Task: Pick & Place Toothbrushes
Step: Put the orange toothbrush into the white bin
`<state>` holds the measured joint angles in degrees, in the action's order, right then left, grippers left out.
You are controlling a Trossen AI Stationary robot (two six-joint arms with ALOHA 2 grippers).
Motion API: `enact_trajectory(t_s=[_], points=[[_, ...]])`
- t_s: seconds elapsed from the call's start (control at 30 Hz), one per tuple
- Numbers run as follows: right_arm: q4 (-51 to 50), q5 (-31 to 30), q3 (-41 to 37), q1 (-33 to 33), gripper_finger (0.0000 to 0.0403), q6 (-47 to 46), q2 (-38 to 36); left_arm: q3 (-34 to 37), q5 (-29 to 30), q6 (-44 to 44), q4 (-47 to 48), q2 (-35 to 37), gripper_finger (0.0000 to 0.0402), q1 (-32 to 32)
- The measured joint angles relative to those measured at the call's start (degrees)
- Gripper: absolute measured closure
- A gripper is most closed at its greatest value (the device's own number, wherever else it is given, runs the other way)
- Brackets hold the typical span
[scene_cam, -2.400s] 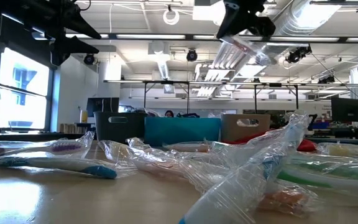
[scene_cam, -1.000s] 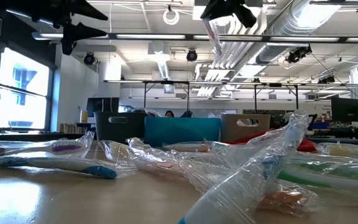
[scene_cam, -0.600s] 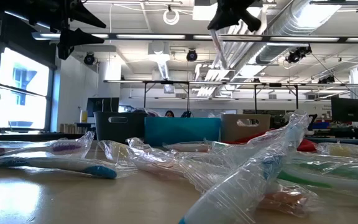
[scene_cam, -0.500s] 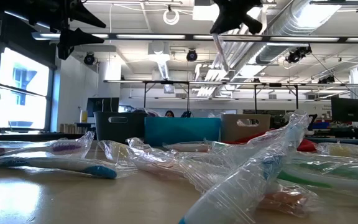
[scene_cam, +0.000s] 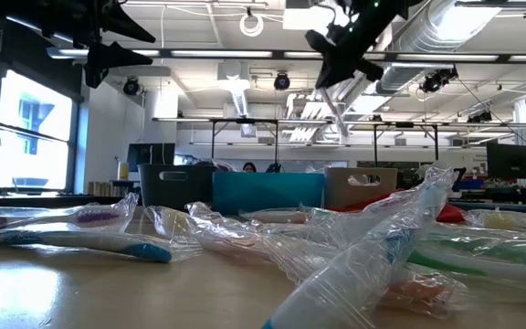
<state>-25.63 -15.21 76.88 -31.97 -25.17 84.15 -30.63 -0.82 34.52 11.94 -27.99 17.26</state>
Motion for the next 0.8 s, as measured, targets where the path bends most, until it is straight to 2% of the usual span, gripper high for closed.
enact_trajectory(t_s=[0.4,0.8], points=[[0.46,5.33,-0.02,-5.32,0.0383,1.18,7.25,0.00,0.04,-0.10,0.22,-0.02,0.0226,-0.02],[-0.07,6.88,-0.02,-7.02,0.0383,1.44,7.39,0.00,0.04,0.09,0.22,-0.02,0.0226,-0.02]])
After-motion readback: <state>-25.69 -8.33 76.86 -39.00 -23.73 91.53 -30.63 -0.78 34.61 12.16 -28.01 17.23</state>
